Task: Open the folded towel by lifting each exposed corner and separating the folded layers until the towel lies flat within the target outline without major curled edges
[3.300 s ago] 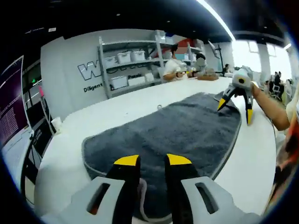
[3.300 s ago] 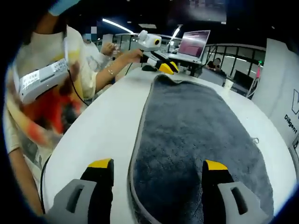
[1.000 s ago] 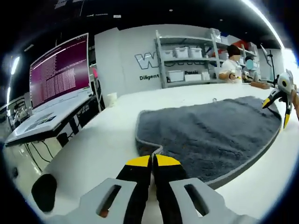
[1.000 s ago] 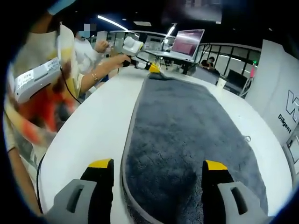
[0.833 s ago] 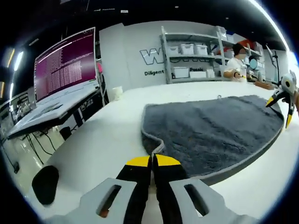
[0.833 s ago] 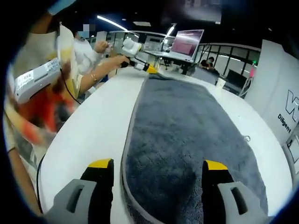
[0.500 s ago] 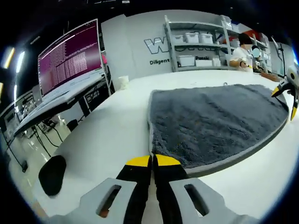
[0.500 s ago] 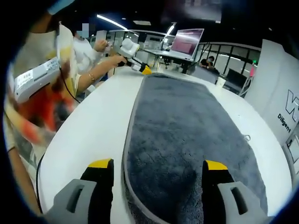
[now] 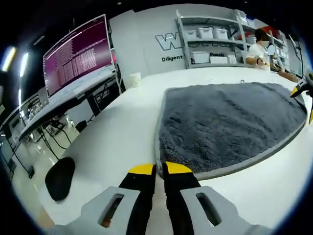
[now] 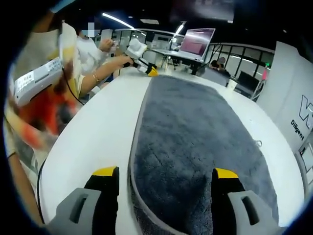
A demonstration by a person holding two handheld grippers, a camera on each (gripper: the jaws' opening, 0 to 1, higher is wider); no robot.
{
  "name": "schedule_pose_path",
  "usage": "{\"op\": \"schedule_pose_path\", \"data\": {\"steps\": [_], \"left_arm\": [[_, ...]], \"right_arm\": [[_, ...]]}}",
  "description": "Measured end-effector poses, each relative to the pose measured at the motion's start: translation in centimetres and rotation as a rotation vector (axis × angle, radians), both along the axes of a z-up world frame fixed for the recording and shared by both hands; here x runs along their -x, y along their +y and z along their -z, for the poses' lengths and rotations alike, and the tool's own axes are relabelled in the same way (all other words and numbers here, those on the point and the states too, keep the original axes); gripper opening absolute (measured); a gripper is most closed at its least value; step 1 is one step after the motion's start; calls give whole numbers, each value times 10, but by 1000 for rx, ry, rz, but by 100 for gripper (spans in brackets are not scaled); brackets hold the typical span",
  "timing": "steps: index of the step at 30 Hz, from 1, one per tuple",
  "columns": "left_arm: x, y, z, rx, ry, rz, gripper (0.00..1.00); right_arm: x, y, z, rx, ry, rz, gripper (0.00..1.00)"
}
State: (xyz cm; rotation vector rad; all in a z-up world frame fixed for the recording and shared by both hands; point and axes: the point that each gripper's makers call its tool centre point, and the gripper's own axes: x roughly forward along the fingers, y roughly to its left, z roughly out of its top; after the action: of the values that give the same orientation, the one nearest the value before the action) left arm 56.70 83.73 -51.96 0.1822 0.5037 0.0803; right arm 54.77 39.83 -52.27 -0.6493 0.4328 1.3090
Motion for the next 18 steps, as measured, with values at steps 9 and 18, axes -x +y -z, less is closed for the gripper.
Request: {"op": "schedule_pose_path", "data": {"steps": [9, 18], "left_arm": [[-2, -9, -28, 9, -90, 36, 30], [-35, -102, -46, 179, -78, 392, 83]], "right_arm": [[0, -1, 1, 7, -1, -1, 76], [-2, -3, -3, -9, -5, 11, 77]]}}
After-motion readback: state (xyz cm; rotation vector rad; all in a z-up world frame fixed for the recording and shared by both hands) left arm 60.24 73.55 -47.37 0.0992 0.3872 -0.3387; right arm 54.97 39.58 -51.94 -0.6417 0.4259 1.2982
